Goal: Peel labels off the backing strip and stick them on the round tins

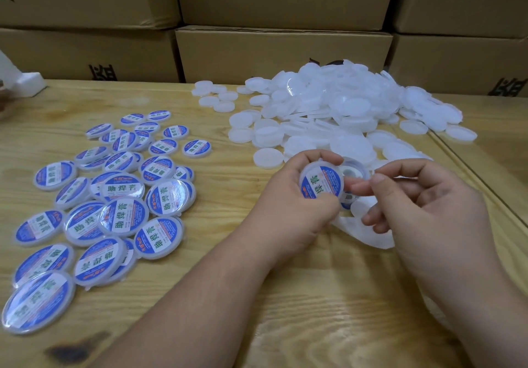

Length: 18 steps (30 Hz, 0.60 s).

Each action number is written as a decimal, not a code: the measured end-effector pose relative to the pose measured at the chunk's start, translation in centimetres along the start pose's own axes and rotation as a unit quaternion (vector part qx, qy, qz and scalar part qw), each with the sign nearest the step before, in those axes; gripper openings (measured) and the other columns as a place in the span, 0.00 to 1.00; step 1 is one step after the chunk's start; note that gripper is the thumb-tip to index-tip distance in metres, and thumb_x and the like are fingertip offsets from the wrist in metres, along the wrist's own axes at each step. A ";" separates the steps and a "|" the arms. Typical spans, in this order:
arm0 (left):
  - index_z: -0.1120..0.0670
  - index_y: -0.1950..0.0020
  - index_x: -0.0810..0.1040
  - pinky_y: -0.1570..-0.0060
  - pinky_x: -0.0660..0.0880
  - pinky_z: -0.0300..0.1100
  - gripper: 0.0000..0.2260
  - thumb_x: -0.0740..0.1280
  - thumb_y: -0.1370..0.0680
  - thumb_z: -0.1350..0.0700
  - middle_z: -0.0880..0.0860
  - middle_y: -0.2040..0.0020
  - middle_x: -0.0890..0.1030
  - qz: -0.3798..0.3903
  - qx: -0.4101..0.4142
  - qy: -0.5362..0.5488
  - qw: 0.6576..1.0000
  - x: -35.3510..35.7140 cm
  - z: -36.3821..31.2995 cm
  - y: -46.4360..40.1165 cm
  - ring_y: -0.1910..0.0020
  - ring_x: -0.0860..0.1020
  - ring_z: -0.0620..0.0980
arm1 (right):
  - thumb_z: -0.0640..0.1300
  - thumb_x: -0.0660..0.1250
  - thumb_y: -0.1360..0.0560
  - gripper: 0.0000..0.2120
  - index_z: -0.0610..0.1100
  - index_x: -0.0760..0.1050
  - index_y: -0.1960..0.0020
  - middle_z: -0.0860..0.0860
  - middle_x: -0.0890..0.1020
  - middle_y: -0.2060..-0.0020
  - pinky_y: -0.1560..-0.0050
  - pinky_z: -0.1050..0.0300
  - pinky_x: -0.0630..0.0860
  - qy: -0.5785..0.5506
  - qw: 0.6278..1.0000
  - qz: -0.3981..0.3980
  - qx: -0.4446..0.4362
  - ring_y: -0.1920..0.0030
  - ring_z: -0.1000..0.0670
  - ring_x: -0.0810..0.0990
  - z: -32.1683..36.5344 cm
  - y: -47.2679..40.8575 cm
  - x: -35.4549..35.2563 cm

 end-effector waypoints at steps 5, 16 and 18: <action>0.44 0.50 0.78 0.74 0.69 0.34 0.11 0.77 0.26 0.55 0.45 0.61 0.86 -0.059 -0.001 -0.009 0.998 -2.0 -0.1 -0.1 0.76 0.70 0.46 | 0.41 0.68 0.21 0.04 0.48 0.78 0.54 0.53 0.87 0.62 0.69 0.60 0.78 0.032 0.998 -0.044 -0.021 0.72 0.54 0.80 0.6 -0.2 -1.5; 0.48 0.49 0.83 0.72 0.76 0.38 0.17 0.57 0.15 0.43 0.43 0.56 0.86 -0.189 0.009 -0.057 0.980 -6.9 -1.2 0.2 0.69 0.81 0.46 | 0.49 0.68 0.26 0.02 0.53 0.79 0.54 0.51 0.86 0.65 0.65 0.54 0.76 0.034 0.998 -0.042 -0.029 0.73 0.54 0.77 0.0 -0.4 -1.6; 0.44 0.52 0.84 0.69 0.75 0.32 0.10 0.65 0.18 0.44 0.39 0.58 0.84 -0.250 0.026 -0.125 0.960 -9.1 -2.1 0.6 0.66 0.83 0.42 | 0.51 0.68 0.27 0.04 0.53 0.80 0.56 0.52 0.85 0.66 0.68 0.61 0.77 0.024 0.997 -0.060 -0.034 0.73 0.55 0.77 0.2 -0.7 -2.2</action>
Point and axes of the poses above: each hand's wrist, its own y-axis away from the middle knuckle, its own x-axis out of the palm, z = x × y, the point moved 10 cm from there along -y, towards the middle knuckle
